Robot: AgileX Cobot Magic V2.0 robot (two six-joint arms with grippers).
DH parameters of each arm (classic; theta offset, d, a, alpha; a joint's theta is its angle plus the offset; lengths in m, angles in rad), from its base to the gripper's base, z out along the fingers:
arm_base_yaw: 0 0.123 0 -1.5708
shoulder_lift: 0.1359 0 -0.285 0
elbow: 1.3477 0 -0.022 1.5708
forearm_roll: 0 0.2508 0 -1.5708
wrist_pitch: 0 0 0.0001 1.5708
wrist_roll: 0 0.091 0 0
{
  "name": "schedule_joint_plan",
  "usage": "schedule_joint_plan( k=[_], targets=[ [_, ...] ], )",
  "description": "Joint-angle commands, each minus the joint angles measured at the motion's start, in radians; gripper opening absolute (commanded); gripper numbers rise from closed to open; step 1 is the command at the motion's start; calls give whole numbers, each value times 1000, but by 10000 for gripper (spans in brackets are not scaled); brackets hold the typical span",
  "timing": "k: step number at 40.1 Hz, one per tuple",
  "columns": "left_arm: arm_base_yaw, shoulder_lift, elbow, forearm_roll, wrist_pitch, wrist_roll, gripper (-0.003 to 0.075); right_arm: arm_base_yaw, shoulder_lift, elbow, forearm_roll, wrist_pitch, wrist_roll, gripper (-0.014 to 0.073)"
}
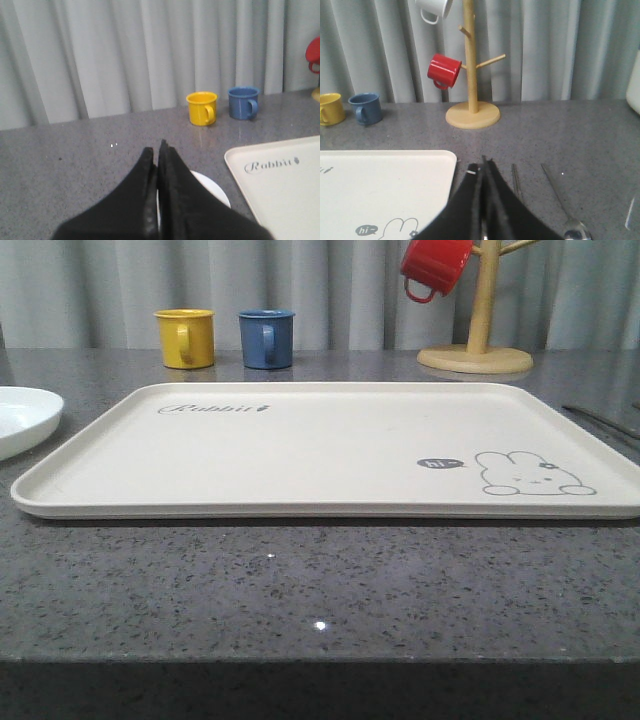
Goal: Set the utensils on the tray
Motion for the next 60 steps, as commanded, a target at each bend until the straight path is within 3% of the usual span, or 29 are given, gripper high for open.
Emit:
schedule_joint_plan(
  k=[1,6,10,14,17,21,23,33,41,49,54,60],
  targets=[
    [-5,40,-53,0,-58,-2,-18,-7,57,-58,3,-44,-5,-69],
    [-5,40,-53,0,-75,-2,-15,-7,57,-58,3,-54,-5,-62],
    [-5,40,-53,-7,-71,-2,62,-7,57,-58,3,-51,-5,45],
    [-5,40,-53,-11,-71,-2,272,-7,57,-58,3,-51,-5,265],
    [-5,40,-53,-24,-71,-2,470,-7,57,-58,3,-51,-5,445],
    [-5,40,-53,-34,-71,-2,608,-7,57,-58,3,-51,-5,625],
    [-5,40,-53,-34,-71,-2,612,-7,57,-58,3,-50,-5,666],
    [-5,61,-62,-34,-55,-2,566,-7,57,-58,3,-50,-5,661],
    [-52,360,-240,-39,207,92,566,-7,57,-58,3,-50,-5,661],
    [-177,699,-427,-39,467,92,566,-7,57,-58,3,-50,-5,661],
    [-187,872,-536,-42,633,92,566,-7,57,-58,3,-50,-5,661],
    [-185,1036,-621,-17,678,92,566,-7,57,-58,3,-50,-5,661]
  ],
)
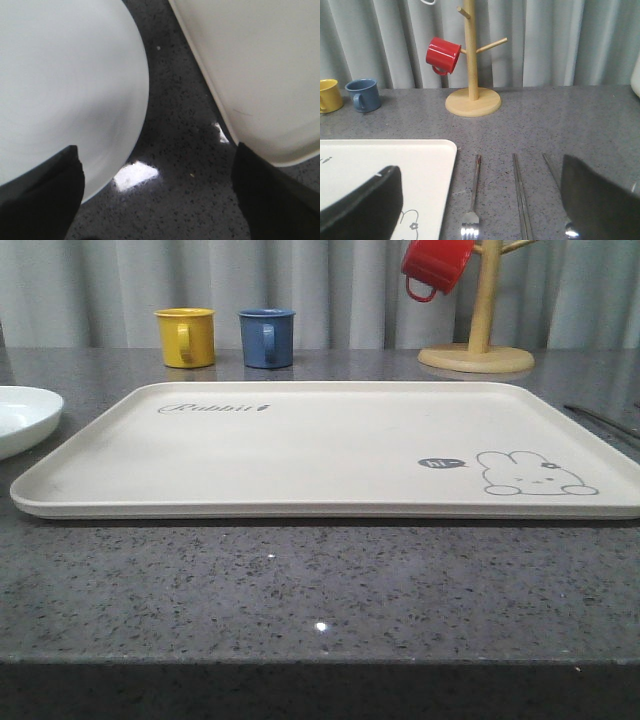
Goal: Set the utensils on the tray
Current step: 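Grasp the white plate's rim with the left gripper and lift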
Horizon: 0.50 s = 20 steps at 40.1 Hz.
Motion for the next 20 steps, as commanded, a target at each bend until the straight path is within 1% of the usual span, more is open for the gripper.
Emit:
schedule_joint_plan(
  k=[1,4,11,12,20],
  targets=[
    [-6,41,-64,20,-15,-2,566,-7,18,-33,3,-71,-5,661],
    [-6,88,-85,52,-17,-2,566,-7,18,-33,3,-71,-5,661],
    [-6,147,-89,56,-15,-2,557,-7,18,-33,3,-71,-5,661],
    [-6,152,-89,56,-14,-2,541,-7,18,-33,3,-71,-5,661],
    [-6,163,-89,56,-5,-2,322,-7,18,-33,3,-71,-5,661]
  ],
)
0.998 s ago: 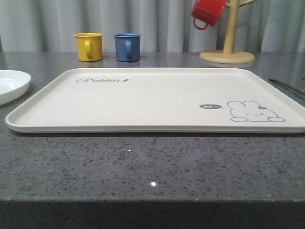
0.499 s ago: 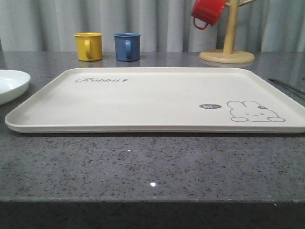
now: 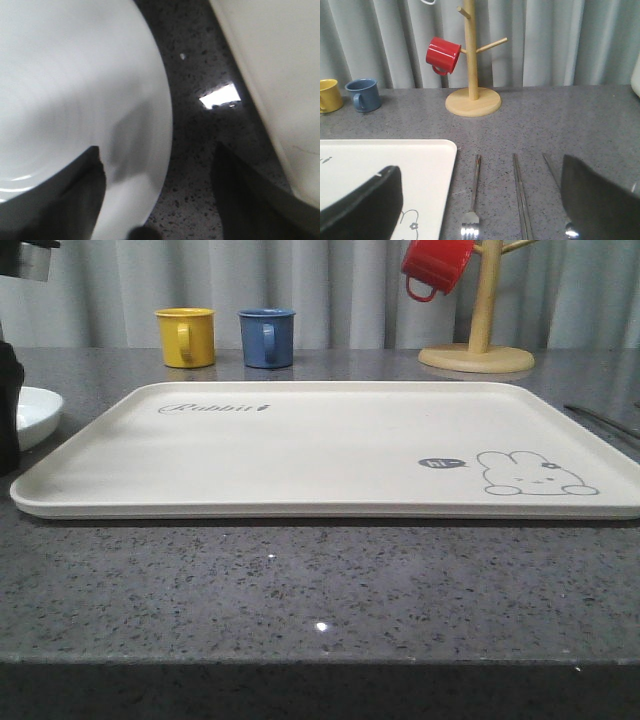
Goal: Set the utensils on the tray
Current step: 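Grasp the white plate's rim with the left gripper and lift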
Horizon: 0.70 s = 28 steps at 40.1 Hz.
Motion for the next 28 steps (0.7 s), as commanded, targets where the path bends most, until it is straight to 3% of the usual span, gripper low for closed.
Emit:
schedule_joint_plan(
  k=[1,14,22,28],
  targets=[
    [-6,-31,-34,2,-7,-3,288,-7,18,-33,3,-71,-5,661],
    [-6,-29,-34,2,-6,2,-19,-7,18,-33,3,-71,-5,661],
    [-6,-32,-44,28,1,2,-18,-7,18,-33,3,-71,-5,661],
    [-8,-60,-137,29,53,2,-18,-7,18,-33,3,-71,-5,661]
  ],
)
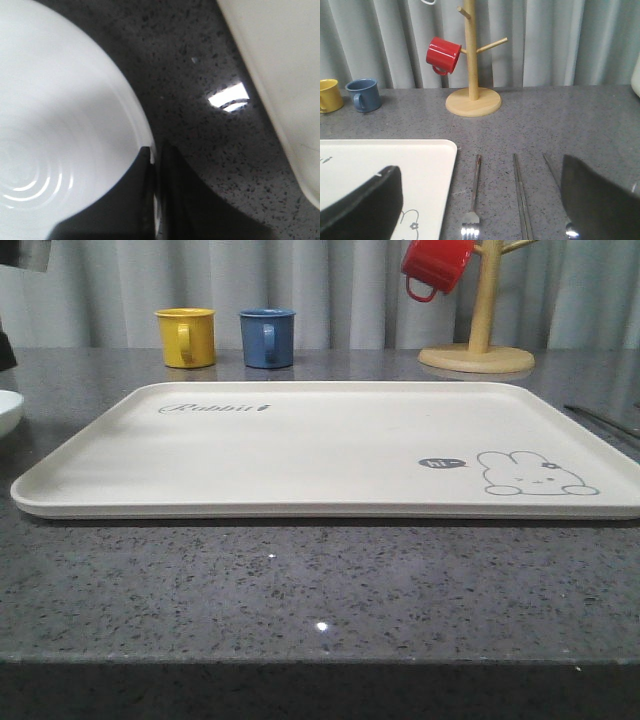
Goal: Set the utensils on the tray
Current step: 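Grasp the white plate's rim with the left gripper and lift, then lower the white plate onto the tray and open the left gripper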
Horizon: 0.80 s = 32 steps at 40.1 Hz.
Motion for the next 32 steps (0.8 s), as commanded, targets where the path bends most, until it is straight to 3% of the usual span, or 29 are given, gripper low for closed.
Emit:
schedule_joint_plan(
  k=[1,13,32],
  targets=[
    [-10,-65,-100,-2,20,-3,-19,-7,18,-33,3,-71,-5,661],
    [-97,-88,-383,42,157,-3,-19,-7,18,-33,3,-71,-5,661],
    [-453,80,-529,42,195,-73,-19,-7,18,-33,3,-71,-5,661]
  ],
)
